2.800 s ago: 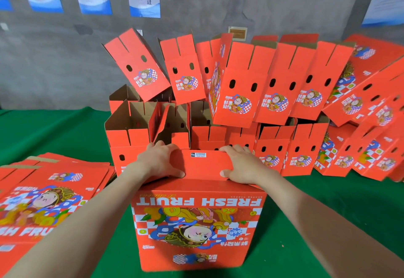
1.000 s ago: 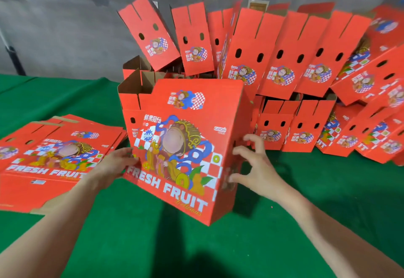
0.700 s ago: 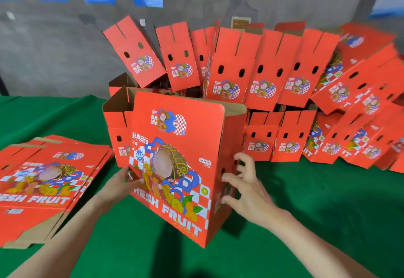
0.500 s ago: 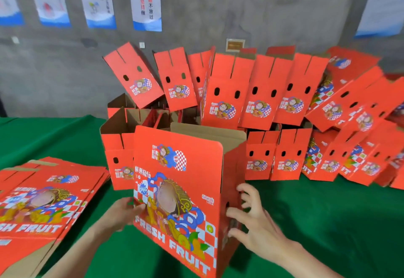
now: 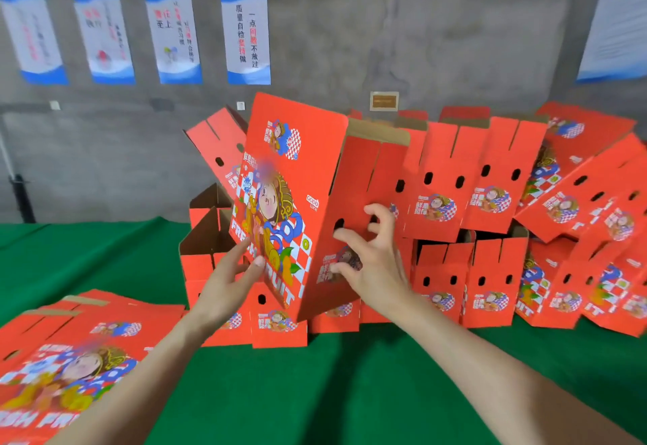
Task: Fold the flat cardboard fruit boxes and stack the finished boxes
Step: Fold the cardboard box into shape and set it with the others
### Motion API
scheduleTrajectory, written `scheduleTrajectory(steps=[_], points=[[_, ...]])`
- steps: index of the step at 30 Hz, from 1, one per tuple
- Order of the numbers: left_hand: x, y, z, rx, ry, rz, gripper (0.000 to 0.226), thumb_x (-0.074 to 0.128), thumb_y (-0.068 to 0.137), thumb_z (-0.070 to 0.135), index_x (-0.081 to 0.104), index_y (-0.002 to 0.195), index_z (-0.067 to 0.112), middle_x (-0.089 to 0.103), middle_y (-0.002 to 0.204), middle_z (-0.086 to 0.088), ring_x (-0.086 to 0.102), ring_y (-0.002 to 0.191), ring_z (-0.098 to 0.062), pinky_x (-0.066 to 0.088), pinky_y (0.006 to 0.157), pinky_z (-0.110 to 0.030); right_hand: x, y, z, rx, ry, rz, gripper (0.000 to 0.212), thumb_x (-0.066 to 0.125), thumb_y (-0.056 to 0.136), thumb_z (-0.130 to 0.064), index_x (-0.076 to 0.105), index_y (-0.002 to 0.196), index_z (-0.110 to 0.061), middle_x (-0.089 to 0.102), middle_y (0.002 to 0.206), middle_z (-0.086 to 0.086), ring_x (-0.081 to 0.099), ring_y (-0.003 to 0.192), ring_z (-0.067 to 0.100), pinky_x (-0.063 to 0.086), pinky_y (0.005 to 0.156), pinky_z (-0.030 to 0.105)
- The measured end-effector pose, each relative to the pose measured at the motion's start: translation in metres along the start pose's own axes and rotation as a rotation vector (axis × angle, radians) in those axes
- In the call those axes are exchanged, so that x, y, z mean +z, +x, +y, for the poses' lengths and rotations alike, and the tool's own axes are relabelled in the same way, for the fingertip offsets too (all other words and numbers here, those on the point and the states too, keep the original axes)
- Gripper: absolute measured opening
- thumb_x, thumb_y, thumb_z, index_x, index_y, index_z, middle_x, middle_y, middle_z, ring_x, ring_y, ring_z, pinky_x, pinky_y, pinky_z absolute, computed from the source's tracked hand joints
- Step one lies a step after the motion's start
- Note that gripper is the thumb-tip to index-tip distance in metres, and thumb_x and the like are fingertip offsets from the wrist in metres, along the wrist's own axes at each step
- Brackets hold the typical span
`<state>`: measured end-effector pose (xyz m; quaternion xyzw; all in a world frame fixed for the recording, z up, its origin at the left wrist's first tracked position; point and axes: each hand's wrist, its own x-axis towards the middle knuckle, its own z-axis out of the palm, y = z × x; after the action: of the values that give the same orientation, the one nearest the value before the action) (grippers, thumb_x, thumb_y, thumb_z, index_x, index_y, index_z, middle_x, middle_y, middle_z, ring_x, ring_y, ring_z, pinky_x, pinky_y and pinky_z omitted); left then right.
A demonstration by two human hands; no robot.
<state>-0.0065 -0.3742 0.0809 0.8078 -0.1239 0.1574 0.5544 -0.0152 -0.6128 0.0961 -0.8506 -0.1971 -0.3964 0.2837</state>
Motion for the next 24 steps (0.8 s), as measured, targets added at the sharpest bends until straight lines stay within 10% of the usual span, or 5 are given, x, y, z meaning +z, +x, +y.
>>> scheduleTrajectory(steps=[10, 24], points=[[-0.004, 0.079, 0.015, 0.192, 0.309, -0.138, 0.064, 0.059, 0.092, 0.031, 0.028, 0.148, 0.020, 0.045, 0.144, 0.003, 0.043, 0.131, -0.017, 0.038, 0.107, -0.040, 0.047, 0.090, -0.013, 0.047, -0.173, 0.071, 0.050, 0.080, 0.069, -0.009, 0.065, 0.113, -0.026, 0.025, 0.146, 0.017, 0.052, 0.108, 0.038, 0.042, 0.098, 0.041], [0.038, 0.172, -0.026, 0.071, 0.242, -0.157, 0.061, 0.037, 0.094, -0.001, 0.028, 0.148, 0.026, 0.050, 0.141, -0.005, 0.047, 0.129, -0.021, 0.037, 0.110, -0.036, 0.112, 0.159, 0.035, 0.158, -0.557, -0.053, 0.059, 0.066, 0.086, -0.015, 0.043, 0.133, -0.043, 0.010, 0.154, 0.010, 0.037, 0.118, 0.034, 0.028, 0.098, 0.040]])
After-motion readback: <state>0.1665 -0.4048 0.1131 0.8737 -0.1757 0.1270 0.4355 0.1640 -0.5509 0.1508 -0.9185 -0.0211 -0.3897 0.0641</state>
